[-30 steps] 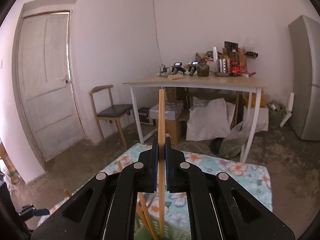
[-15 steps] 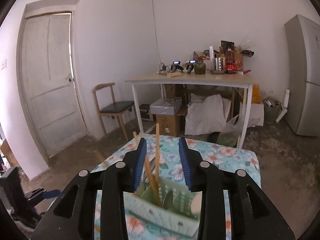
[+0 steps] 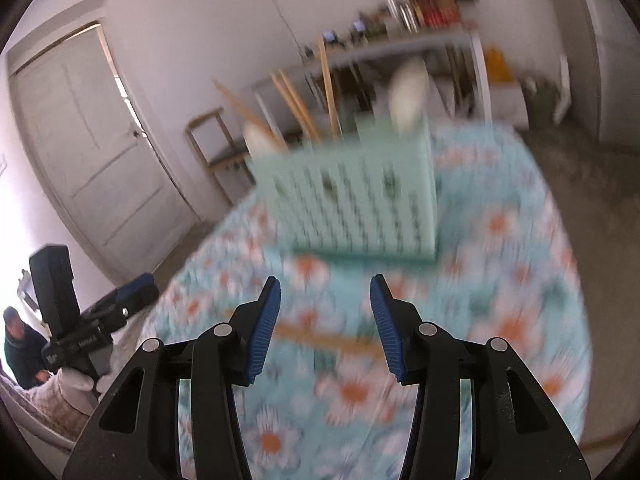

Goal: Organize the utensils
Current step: 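Bring both tools back over the last chopsticks on the cover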

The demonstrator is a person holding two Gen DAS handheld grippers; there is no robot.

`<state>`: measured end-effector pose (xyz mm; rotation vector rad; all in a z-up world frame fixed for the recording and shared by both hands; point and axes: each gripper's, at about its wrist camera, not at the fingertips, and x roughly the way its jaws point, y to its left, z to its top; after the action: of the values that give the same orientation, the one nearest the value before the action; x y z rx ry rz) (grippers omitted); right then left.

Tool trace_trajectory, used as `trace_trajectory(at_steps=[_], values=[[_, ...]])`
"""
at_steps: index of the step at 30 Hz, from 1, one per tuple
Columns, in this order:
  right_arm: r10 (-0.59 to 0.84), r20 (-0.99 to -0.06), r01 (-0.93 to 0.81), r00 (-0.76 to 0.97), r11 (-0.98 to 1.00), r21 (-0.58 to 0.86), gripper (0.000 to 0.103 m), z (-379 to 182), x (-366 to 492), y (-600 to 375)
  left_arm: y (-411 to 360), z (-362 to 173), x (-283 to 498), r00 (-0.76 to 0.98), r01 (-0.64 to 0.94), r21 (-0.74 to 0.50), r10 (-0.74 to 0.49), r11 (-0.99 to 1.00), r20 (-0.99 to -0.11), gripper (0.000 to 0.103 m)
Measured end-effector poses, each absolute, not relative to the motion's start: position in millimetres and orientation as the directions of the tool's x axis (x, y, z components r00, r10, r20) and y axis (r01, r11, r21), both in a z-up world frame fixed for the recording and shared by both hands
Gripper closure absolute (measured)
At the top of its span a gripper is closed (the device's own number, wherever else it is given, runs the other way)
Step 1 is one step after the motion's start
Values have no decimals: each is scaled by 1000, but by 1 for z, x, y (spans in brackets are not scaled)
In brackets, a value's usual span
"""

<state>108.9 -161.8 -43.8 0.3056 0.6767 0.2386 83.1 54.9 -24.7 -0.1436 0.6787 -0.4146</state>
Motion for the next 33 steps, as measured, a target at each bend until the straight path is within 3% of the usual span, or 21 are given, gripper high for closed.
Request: trace_trajectory(at_steps=[5, 10, 15, 33], values=[[319, -628, -43, 709, 909, 414, 58, -82, 102, -160, 44, -55, 89, 605, 283, -363, -459, 888, -650, 12], [332, -622, -24, 709, 894, 448, 58, -94, 100, -164, 46, -73, 106, 569, 214, -464, -495, 860, -656, 27], [345, -617, -25, 708, 885, 465, 58, -97, 96, -171, 50, -82, 122, 593, 173, -443, -452, 880, -666, 39], [369, -612, -25, 700, 869, 494, 58, -101, 96, -175, 33, -85, 124, 527, 290, -442, -527, 849, -666, 44]])
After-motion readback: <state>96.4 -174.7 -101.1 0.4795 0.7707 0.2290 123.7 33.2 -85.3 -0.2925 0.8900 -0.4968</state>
